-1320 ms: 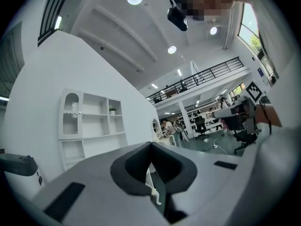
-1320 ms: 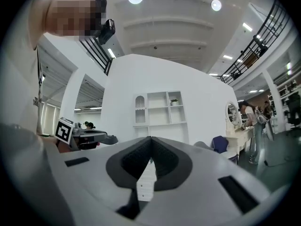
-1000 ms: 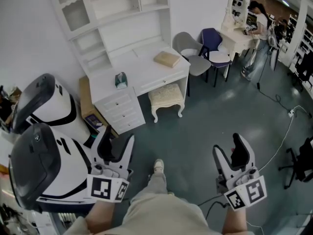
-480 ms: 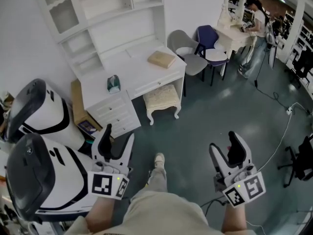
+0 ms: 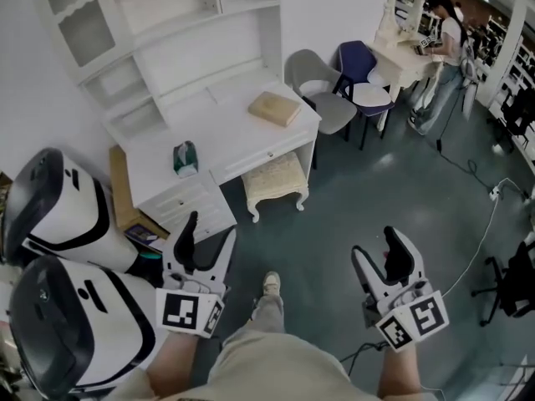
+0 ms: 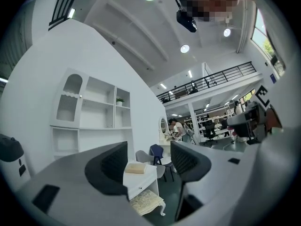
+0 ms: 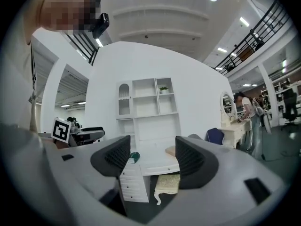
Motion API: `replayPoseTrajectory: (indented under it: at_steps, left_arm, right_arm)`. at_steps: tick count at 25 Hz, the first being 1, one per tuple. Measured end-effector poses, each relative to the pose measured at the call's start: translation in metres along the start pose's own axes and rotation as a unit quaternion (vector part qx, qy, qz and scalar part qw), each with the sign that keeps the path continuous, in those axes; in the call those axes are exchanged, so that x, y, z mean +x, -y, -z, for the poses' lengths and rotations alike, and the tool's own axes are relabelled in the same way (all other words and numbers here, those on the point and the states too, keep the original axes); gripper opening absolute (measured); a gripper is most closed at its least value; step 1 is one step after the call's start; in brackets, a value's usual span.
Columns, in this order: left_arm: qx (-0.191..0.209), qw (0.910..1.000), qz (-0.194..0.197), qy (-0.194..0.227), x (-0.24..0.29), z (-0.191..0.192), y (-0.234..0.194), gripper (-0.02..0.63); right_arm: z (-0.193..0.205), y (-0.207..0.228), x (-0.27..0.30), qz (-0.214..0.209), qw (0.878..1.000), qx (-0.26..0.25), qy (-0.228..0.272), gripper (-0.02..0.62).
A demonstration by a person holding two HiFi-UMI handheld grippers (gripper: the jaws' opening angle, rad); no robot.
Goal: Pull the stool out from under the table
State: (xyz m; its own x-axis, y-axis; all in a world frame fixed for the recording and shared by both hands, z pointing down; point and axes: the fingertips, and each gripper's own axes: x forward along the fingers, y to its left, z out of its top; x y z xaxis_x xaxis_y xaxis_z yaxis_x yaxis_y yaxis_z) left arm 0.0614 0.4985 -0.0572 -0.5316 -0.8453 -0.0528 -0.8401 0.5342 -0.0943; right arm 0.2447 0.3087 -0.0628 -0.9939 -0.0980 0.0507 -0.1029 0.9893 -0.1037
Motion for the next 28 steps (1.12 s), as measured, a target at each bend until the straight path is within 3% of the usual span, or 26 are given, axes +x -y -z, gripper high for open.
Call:
replayPoseTrajectory:
  at_steps: [15, 28]
  left_arm:
    - [-0.013, 0.9976, 0.011, -0.067, 0.190, 0.069, -0.122, 0.279]
    - [-0.060, 0.9896, -0.003, -0.131, 0.264, 0.140, -0.177, 0.290]
  right_arm:
    - [0.019, 0.071, 0.228, 0.004, 0.997, 0.031, -0.066, 0.298]
    - [0.061, 0.111, 0.341, 0.001, 0.992, 0.034, -0.125, 0.298]
